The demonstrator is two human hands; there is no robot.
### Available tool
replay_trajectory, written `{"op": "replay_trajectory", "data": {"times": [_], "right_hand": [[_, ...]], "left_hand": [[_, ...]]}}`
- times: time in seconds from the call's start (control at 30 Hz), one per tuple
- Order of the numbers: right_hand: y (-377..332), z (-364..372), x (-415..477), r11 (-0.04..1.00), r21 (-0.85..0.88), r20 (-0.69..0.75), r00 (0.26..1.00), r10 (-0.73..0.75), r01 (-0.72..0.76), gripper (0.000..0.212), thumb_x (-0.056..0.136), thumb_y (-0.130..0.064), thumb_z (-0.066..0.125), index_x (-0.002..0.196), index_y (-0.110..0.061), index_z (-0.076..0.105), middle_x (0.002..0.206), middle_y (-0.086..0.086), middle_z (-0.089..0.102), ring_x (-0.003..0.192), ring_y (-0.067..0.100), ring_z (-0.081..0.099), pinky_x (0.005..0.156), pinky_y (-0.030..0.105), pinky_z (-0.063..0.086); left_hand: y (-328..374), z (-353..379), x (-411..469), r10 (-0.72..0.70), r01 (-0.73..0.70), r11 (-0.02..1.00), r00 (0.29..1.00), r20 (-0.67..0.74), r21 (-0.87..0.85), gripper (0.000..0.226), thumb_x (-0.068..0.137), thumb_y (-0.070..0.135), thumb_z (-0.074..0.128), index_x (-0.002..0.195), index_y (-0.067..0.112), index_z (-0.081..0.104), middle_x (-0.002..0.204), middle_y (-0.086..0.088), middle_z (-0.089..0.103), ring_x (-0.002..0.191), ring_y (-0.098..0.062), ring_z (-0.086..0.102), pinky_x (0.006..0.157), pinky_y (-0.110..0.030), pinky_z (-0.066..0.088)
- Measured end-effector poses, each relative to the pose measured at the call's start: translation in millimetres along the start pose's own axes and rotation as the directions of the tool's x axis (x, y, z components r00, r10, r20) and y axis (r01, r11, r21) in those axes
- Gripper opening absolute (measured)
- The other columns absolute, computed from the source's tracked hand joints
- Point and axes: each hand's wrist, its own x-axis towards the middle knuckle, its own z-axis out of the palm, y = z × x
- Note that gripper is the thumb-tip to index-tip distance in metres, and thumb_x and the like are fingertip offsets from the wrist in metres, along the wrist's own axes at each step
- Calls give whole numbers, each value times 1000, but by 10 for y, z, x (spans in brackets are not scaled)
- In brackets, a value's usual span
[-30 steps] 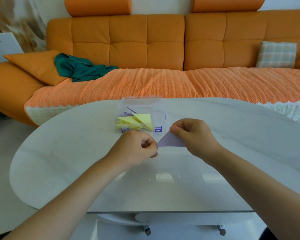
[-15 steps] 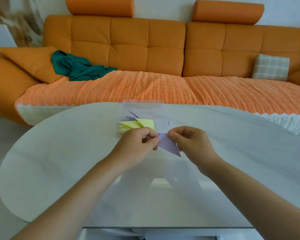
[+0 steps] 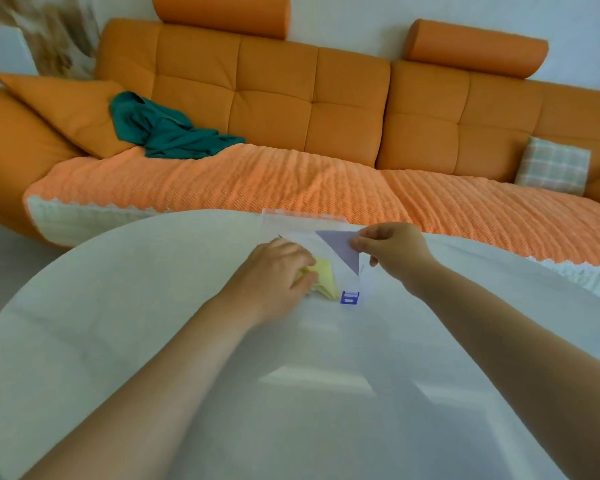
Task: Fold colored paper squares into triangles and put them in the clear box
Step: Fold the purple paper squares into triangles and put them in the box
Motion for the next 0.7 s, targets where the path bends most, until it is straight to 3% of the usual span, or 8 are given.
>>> {"op": "replay_trajectory", "data": {"times": [0.07, 0.17, 0.23, 0.33, 0.4, 0.47, 0.53, 0.7], "right_hand": [[4, 72, 71, 997, -82, 68, 998, 8, -2, 6, 81, -18, 82, 81, -16, 76, 53, -12, 63, 45, 2, 53, 38, 12, 37], [42, 153, 135, 976, -218, 146, 989, 30, 3, 8, 80, -19, 82, 81, -21, 75, 64, -3, 68, 54, 11, 56, 42, 16, 41], [65, 198, 161, 949, -314, 178, 984, 16, 41, 9, 79, -21, 83, 84, -23, 76, 74, 4, 72, 60, 15, 58, 48, 19, 44], [64, 259, 187, 904, -416, 226, 974, -5, 101, 9, 79, -25, 83, 85, -26, 77, 75, 4, 73, 56, 13, 53, 43, 15, 38], [55, 298, 193, 880, -459, 260, 965, 1, 123, 11, 78, -27, 84, 85, -28, 76, 73, -2, 71, 54, 11, 52, 44, 16, 39], [52, 339, 190, 846, -512, 277, 961, -2, 149, 12, 77, -30, 84, 85, -30, 75, 79, -7, 72, 63, 10, 59, 55, 22, 48], [66, 381, 187, 814, -561, 249, 969, -11, 153, 14, 76, -36, 83, 87, -32, 74, 84, -9, 72, 73, 12, 65, 65, 27, 53], [92, 430, 148, 703, -696, 169, 985, -39, 147, 26, 75, -51, 78, 94, -35, 71, 98, -12, 67, 89, 12, 64, 72, 26, 48]], "left_hand": [[-29, 69, -12, 17, -21, 997, 999, 46, 73, 30, 98, 39, 50, 108, 21, 72, 115, 4, 68, 114, -18, 56, 100, -30, 36], [-54, 91, -45, 26, -27, 999, 999, 31, 31, 26, 97, 30, 53, 89, 16, 73, 99, -3, 71, 102, -23, 61, 91, -31, 39], [-60, 78, -46, -6, 6, 1000, 999, 40, 3, 26, 96, 26, 52, 87, 15, 74, 95, -4, 72, 98, -24, 62, 88, -33, 43], [-44, 94, -49, -116, 115, 992, 993, -20, -46, 27, 97, 22, 50, 78, 11, 65, 85, -6, 69, 89, -27, 59, 76, -37, 44], [-34, 105, -41, -144, 135, 988, 980, -136, -76, 21, 96, 17, 51, 81, 10, 63, 86, -5, 65, 91, -24, 54, 75, -35, 44], [-19, 113, -19, -102, 91, 994, 976, -191, -62, 14, 94, 16, 54, 93, 10, 66, 95, -4, 62, 96, -23, 52, 80, -36, 45], [-16, 135, -4, -39, 32, 998, 990, -135, -52, 18, 95, 19, 55, 103, 10, 69, 104, -4, 61, 103, -23, 52, 88, -37, 44], [-83, 257, -46, -5, 2, 999, 999, 51, 48, 35, 100, 40, 45, 119, 20, 68, 125, 4, 65, 120, -16, 53, 101, -33, 41]]}}
